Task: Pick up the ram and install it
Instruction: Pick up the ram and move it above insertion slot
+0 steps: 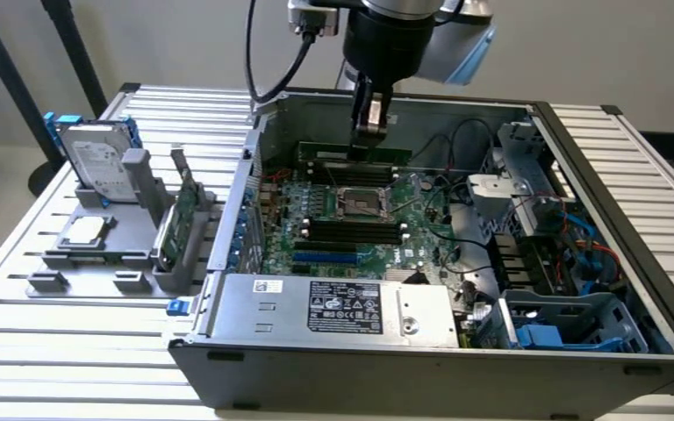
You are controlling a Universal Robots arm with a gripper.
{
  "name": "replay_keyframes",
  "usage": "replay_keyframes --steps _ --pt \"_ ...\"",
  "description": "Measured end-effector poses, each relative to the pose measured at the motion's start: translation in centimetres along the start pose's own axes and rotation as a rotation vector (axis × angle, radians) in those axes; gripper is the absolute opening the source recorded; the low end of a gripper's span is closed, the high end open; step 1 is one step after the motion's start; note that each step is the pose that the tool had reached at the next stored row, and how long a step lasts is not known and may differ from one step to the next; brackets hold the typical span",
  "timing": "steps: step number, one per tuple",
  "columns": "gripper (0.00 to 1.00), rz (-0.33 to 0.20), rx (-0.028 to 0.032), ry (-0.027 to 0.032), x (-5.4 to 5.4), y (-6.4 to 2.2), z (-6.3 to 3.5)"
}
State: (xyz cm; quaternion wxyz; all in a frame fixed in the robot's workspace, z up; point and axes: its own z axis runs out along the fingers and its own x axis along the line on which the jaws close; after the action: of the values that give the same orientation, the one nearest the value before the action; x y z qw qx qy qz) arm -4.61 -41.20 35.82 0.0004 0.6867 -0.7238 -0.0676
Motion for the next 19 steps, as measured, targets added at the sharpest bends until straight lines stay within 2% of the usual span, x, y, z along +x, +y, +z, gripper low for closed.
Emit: replay_keyframes --steps 7,13,16,19 --pt "0.14 0.002 0.0009 0.0082 -1.8 -0.28 0.91" --pt "0.14 0.010 0.0038 0.0218 -2.7 -0.43 1.57" --pt "0.14 0.016 0.0070 0.0267 -2.9 -0.52 1.83" --pt "0.14 0.021 0.0140 0.0292 -3.1 -0.59 2.05"
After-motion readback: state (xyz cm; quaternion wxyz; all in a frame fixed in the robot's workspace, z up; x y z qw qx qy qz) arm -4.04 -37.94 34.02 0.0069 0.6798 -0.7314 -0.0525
